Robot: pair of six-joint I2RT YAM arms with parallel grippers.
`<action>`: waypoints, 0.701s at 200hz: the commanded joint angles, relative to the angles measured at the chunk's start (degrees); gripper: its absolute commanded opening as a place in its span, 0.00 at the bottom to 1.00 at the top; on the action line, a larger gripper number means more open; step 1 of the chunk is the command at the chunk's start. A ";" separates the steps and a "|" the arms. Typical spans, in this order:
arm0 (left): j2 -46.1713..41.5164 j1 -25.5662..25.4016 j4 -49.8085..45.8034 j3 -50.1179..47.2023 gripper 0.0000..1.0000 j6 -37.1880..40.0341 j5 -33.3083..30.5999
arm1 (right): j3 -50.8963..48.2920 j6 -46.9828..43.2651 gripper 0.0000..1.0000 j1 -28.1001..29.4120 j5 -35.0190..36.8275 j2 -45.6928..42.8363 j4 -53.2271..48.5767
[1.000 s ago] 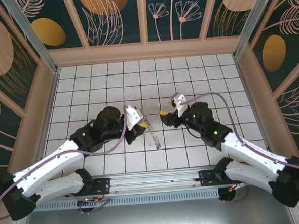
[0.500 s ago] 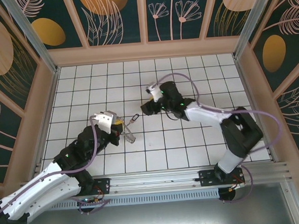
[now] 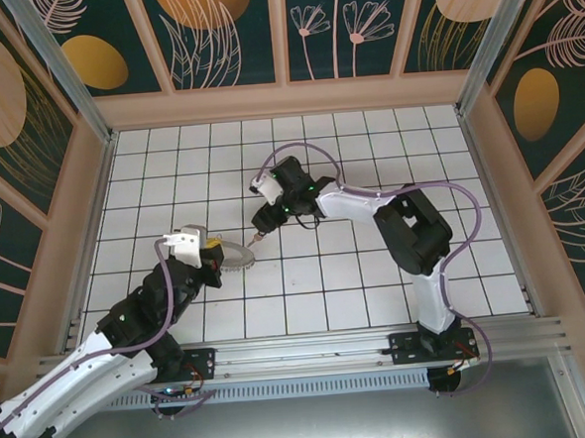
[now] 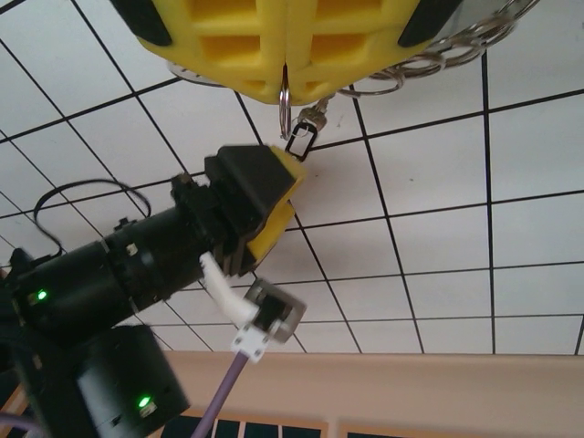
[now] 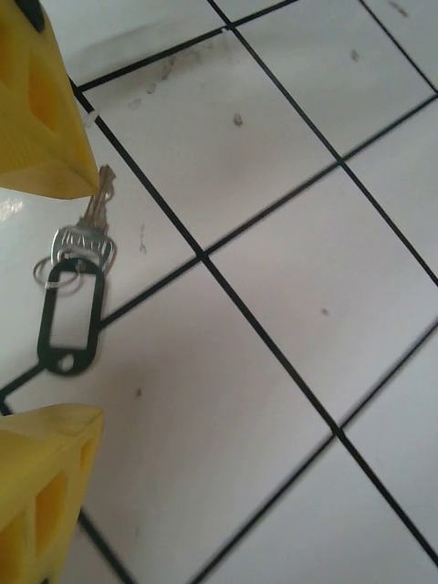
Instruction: Put the keys on the keyring
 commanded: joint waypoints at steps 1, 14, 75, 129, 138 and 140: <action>-0.67 -0.13 0.56 -0.39 0.00 -1.11 -0.46 | 2.99 -1.44 0.59 1.33 -0.18 2.30 -4.01; -0.76 -0.17 0.95 -0.67 0.00 -1.53 -0.33 | 4.07 -1.52 0.57 1.77 0.16 3.25 -5.29; 0.36 -0.16 3.42 -1.47 0.00 -1.69 -0.25 | 5.40 -2.81 0.54 2.86 2.76 4.32 -9.17; 1.16 -0.18 3.72 -1.48 0.00 -1.38 1.28 | 3.76 -2.50 0.52 3.87 2.95 3.67 -8.94; 1.15 -0.12 3.89 -1.57 0.00 -1.25 1.66 | 3.89 -2.61 0.52 3.98 3.28 3.73 -9.09; 1.18 -0.12 3.92 -1.55 0.00 -1.22 1.72 | 3.92 -2.62 0.52 4.04 3.32 3.81 -9.16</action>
